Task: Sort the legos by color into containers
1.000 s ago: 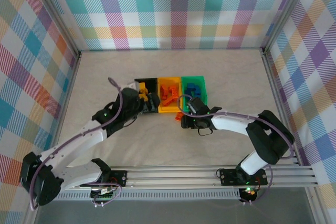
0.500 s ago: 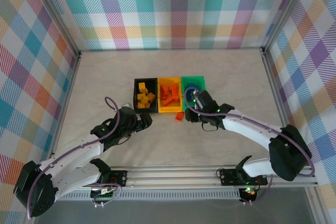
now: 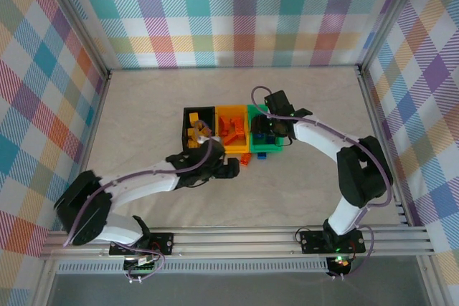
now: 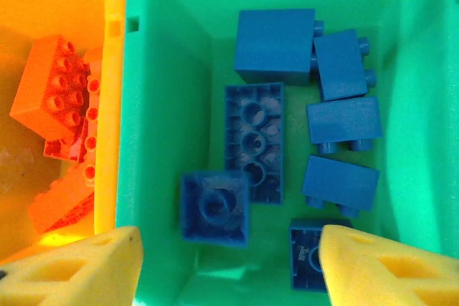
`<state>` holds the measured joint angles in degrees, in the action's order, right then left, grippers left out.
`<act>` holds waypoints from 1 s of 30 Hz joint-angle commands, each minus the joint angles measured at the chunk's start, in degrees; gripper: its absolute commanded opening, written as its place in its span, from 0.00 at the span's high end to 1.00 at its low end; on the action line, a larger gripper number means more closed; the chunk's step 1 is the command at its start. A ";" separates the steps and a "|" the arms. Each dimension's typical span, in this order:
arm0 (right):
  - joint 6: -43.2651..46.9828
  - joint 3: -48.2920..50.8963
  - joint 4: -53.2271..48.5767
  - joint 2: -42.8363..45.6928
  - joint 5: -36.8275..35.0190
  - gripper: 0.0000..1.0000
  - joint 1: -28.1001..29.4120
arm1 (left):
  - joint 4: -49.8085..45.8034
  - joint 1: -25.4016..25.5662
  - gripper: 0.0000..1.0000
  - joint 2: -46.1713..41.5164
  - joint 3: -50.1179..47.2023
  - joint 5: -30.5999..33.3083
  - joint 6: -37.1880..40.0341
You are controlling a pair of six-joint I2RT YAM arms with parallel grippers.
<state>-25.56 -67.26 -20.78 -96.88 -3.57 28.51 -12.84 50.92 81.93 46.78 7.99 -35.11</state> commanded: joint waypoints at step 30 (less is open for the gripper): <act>-2.71 23.97 0.28 34.12 1.93 0.28 -0.39 | 4.04 8.96 0.70 20.70 11.88 15.03 15.56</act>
<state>-27.68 -45.10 -19.38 -63.75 -2.44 28.45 -6.09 57.98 108.05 61.01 21.15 -18.61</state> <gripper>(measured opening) 0.721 0.321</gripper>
